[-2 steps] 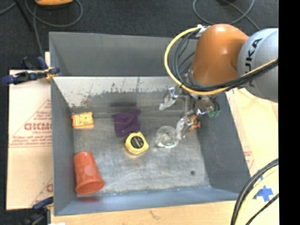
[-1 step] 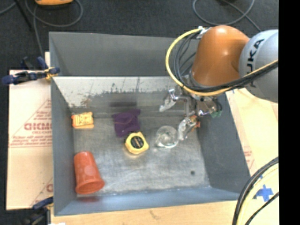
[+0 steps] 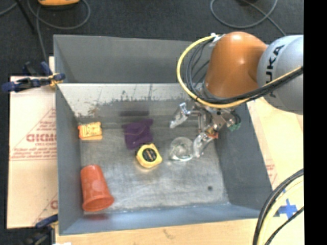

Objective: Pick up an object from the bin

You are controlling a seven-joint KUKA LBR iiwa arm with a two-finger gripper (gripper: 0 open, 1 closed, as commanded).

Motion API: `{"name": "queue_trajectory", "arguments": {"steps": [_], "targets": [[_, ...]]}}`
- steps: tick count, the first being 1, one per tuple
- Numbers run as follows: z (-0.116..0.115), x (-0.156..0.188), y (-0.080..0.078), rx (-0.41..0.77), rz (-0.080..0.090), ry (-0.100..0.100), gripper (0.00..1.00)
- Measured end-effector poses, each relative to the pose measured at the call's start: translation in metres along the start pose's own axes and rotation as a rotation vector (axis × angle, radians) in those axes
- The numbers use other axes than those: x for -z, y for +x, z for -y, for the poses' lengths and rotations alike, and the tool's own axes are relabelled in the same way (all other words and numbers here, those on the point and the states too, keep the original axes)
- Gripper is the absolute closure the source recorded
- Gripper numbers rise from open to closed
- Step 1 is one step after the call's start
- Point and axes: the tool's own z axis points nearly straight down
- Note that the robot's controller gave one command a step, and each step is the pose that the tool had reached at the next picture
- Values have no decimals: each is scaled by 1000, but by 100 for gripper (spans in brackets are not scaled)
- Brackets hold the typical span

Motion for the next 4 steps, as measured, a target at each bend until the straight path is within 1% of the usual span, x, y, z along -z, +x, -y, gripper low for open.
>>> {"name": "queue_trajectory", "arguments": {"steps": [1,2,3,4], "targets": [[0,-12,-1,122,24,17,0],[36,-100,5,424,22,13,100],[36,-100,5,422,22,13,100],[30,-58,12,430,9,6,100]]}}
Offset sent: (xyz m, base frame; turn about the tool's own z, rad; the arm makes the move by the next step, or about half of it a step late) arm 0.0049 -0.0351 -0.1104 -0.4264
